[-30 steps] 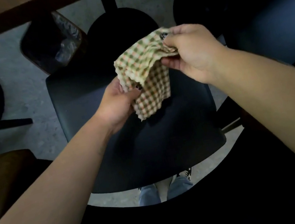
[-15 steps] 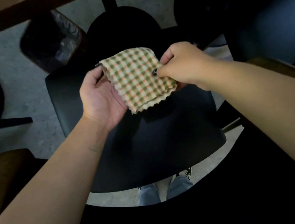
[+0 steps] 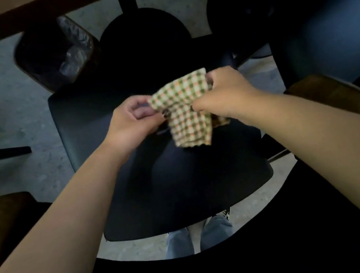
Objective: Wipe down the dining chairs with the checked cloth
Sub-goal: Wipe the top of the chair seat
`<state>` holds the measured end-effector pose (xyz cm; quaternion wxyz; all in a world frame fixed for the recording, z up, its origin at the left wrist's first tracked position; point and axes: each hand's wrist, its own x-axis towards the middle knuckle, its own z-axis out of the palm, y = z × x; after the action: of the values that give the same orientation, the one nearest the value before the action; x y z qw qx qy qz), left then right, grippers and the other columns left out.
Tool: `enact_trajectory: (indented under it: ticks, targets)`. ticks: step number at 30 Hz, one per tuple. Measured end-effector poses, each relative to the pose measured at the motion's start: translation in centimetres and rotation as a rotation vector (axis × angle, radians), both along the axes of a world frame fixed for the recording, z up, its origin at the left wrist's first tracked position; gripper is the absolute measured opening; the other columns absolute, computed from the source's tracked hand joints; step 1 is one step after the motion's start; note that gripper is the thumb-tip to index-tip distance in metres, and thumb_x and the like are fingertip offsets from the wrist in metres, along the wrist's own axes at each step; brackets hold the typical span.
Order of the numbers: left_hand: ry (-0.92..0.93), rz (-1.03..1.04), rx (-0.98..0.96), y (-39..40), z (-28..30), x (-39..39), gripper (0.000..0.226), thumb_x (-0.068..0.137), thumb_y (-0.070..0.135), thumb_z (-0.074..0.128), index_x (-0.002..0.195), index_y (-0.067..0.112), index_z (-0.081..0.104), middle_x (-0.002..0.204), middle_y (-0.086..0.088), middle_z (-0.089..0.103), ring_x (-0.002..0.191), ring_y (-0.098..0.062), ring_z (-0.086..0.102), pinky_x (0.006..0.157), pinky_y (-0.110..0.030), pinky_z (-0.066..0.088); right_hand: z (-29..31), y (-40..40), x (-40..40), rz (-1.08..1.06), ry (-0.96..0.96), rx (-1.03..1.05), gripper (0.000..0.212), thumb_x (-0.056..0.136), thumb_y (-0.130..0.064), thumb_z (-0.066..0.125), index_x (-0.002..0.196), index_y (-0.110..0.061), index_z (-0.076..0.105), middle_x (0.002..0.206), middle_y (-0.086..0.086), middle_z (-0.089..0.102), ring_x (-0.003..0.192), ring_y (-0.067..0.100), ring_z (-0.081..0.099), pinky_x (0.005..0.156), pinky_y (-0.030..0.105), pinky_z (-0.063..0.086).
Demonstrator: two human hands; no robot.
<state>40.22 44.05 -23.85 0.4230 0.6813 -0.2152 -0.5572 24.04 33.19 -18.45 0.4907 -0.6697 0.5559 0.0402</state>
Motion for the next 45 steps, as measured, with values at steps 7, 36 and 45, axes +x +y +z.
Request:
enact_trajectory:
  ticks: [7, 36, 45]
  targets:
    - [-0.791, -0.878, 0.706, 4.5, -5.6, 5.9, 0.149, 0.054, 0.044, 0.092, 0.141, 0.049, -0.029, 0.149, -0.004, -0.044, 0.138, -0.053, -0.025, 0.113, -0.064, 0.021, -6.5, -3.2, 1.8, -0.078, 0.139, -0.603, 0.036, 0.079, -0.006, 0.054, 0.114, 0.000, 0.052, 0.122, 0.017, 0.049, 0.110, 0.035, 0.051, 0.091, 0.036, 0.040]
    - [-0.953, -0.846, 0.661, 5.7, -7.8, 5.2, 0.148, 0.062, 0.026, 0.091, 0.144, 0.043, -0.030, 0.147, -0.004, -0.046, 0.139, -0.053, -0.023, 0.104, -0.069, 0.032, -17.6, 2.4, 5.2, 0.161, 0.298, -0.544, 0.068, 0.090, 0.004, 0.037, 0.152, -0.013, 0.015, 0.159, 0.018, 0.002, 0.146, 0.037, -0.005, 0.115, 0.043, -0.008]
    - [-0.865, -0.901, 0.678, 5.6, -5.5, 6.2, 0.134, 0.070, 0.027, 0.086, 0.151, 0.035, -0.021, 0.157, -0.003, -0.031, 0.145, -0.045, -0.011, 0.105, -0.054, 0.041, -10.2, 16.0, 5.1, 0.474, 0.154, 0.092, 0.066, 0.090, -0.003, 0.046, 0.151, -0.014, 0.024, 0.158, 0.014, 0.016, 0.145, 0.029, 0.015, 0.116, 0.030, 0.010]
